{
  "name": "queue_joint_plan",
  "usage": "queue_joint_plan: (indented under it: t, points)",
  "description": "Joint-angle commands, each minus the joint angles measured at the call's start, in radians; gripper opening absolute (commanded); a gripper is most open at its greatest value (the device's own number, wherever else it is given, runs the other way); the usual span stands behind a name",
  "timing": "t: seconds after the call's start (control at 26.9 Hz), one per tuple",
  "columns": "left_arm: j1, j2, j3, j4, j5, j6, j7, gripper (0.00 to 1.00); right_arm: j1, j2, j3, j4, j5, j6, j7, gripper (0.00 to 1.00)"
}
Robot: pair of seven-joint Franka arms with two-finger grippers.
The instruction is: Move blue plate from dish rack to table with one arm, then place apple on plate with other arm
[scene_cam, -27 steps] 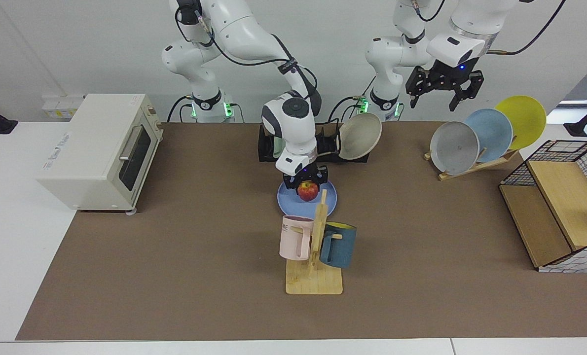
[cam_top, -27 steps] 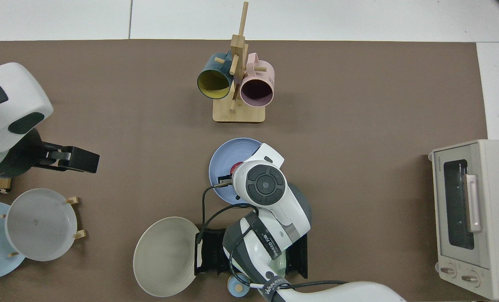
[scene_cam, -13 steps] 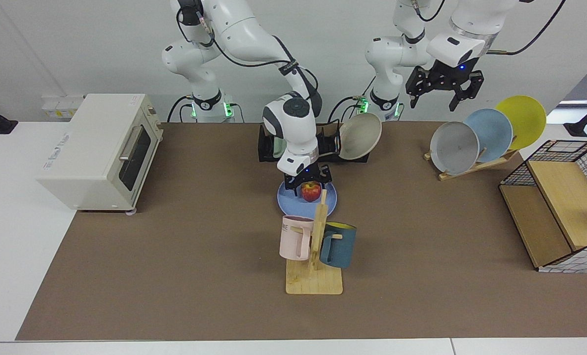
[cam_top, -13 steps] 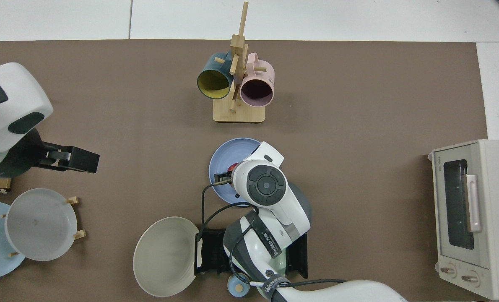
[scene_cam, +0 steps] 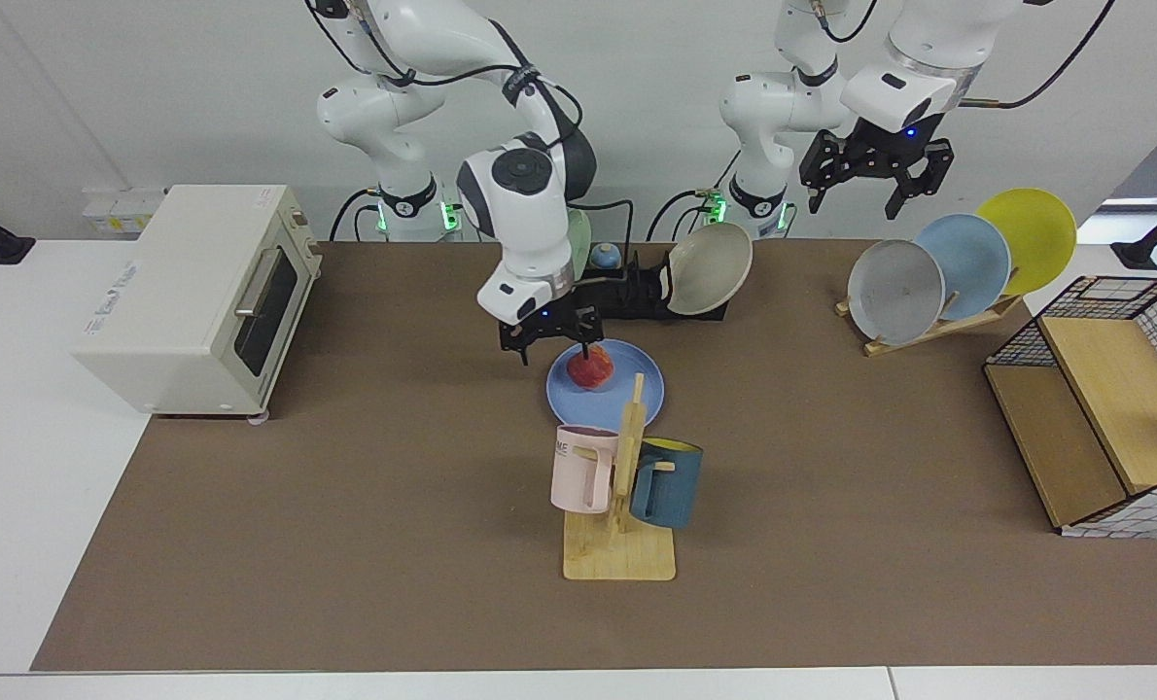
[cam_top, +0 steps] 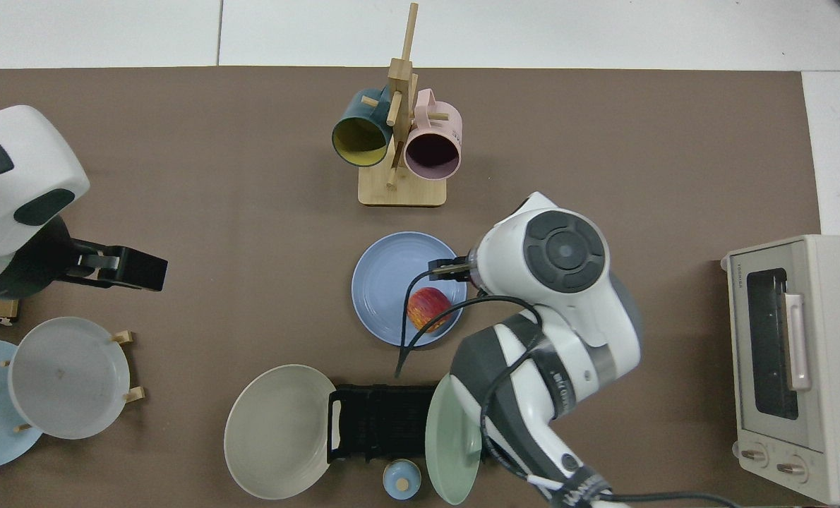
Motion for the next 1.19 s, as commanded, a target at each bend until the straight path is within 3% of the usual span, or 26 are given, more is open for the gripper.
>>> queue_joint_plan:
  t: [0.0,0.33,0.71,0.89,1.04,1.15]
  points:
    - [0.008,-0.009,-0.002,0.001,-0.002,-0.013,-0.007,1.00,-0.104,-0.065,0.011,-0.015,-0.012,-0.039,-0.135,1.00]
    - [0.008,-0.009,-0.002,0.001,-0.001,-0.013,-0.007,1.00,-0.233,-0.116,0.009,0.037,-0.062,-0.148,-0.341,1.00]
    - [0.008,-0.009,-0.002,0.001,-0.002,-0.013,-0.008,1.00,-0.324,-0.256,0.007,0.039,-0.099,-0.297,-0.341,1.00]
    - [0.008,-0.009,-0.002,0.001,-0.001,-0.013,-0.008,1.00,-0.367,-0.325,0.007,0.057,-0.156,-0.398,-0.373,1.00]
    - [0.008,-0.009,-0.002,0.001,-0.001,-0.013,-0.007,1.00,-0.410,-0.375,0.007,0.065,-0.154,-0.484,-0.401,1.00]
    - [0.008,-0.009,-0.002,0.001,-0.002,-0.013,-0.008,1.00,-0.440,-0.400,0.012,0.062,-0.153,-0.493,-0.392,1.00]
